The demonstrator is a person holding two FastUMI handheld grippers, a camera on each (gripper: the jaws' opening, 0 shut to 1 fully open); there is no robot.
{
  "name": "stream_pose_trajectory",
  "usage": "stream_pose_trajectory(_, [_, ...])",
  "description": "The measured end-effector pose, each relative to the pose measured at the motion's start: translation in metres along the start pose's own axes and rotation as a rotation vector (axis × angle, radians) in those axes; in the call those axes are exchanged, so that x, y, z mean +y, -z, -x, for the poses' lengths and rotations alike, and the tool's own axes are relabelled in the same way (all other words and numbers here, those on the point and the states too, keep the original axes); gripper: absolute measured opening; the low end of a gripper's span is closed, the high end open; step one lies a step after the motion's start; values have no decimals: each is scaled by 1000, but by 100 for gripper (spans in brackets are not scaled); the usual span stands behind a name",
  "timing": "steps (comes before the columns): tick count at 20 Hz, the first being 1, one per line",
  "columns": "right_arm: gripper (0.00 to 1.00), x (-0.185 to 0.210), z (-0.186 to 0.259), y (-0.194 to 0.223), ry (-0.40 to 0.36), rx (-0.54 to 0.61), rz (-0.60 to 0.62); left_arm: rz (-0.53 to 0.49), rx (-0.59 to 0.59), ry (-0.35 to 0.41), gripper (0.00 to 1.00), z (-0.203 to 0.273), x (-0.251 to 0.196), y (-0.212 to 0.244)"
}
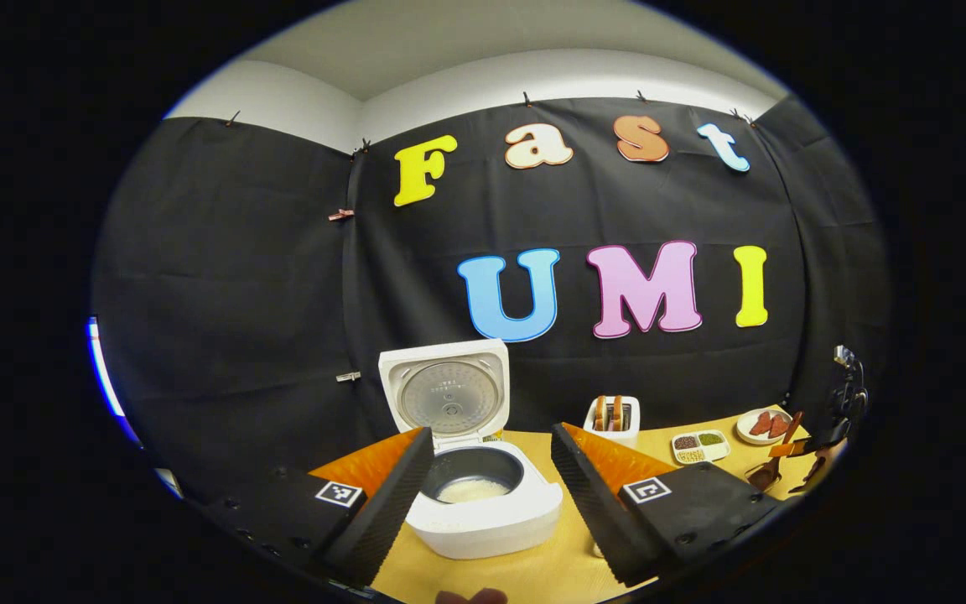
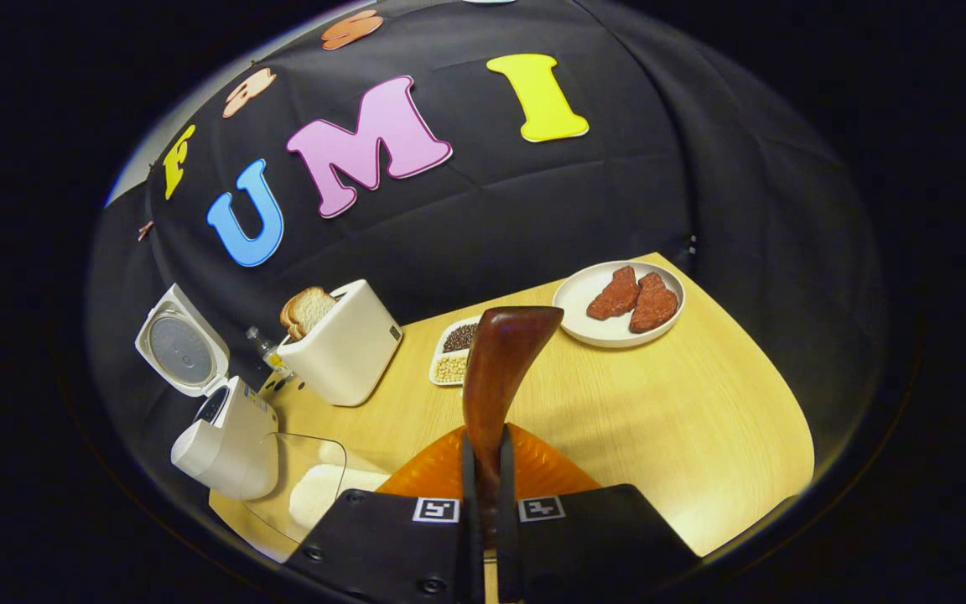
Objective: Close the left gripper, press the button to open the rice cooker; take a wooden spoon from the chopstick holder with the right hand, scoop a spoonful of rice and pour it into the rice cooker, then put the wooden spoon back into the chopstick holder.
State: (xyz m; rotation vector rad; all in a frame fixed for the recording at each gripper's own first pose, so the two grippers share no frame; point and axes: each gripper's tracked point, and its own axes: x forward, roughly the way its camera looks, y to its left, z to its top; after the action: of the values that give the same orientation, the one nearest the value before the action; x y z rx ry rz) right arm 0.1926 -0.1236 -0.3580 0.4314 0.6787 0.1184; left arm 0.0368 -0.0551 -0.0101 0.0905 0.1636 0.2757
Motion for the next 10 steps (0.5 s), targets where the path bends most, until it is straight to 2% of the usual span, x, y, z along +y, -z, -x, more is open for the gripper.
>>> stream_pose_trajectory(5, [10,13,30,-41,-6,-100,-14,27,-9,30,97,4,9,3])
stream_pose_trajectory(10, [11,52,61,-81,-38,-220,-22,46,-7,84,97,3,20,12])
